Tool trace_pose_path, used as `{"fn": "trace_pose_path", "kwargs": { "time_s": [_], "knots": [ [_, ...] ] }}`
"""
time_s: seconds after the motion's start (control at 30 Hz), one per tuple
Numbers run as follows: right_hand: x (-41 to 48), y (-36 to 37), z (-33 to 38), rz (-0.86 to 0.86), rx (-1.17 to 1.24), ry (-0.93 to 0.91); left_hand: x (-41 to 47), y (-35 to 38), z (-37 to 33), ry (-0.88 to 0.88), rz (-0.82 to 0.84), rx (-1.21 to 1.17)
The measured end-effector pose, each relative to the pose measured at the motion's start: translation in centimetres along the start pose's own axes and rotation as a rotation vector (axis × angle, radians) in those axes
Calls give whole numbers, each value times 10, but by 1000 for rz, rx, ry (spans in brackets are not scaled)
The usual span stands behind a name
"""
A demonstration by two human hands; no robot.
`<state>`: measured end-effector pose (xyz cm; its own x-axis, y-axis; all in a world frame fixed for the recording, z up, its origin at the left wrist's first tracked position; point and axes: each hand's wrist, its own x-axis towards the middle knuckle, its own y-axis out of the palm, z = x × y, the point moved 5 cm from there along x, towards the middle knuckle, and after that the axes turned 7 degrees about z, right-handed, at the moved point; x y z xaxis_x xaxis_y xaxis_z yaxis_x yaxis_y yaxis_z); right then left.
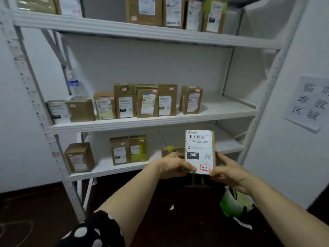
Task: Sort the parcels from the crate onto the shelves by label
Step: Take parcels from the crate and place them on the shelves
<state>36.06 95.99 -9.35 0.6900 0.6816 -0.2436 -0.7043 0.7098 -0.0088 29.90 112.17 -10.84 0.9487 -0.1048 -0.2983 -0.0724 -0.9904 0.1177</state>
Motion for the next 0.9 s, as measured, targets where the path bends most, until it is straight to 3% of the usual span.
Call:
{"fn": "trace_pose_path", "kwargs": {
  "time_s": [0.33,0.73,0.9],
  "knots": [
    [110,50,-44,255,-37,203,11,-99,68,-130,-128,-122],
    [203,45,-62,427,-61,297,37,-136,78,-161,-331,-250],
    [224,61,-66,476,-66,308,36,-157,85,-137,-345,-299]
  ]
}}
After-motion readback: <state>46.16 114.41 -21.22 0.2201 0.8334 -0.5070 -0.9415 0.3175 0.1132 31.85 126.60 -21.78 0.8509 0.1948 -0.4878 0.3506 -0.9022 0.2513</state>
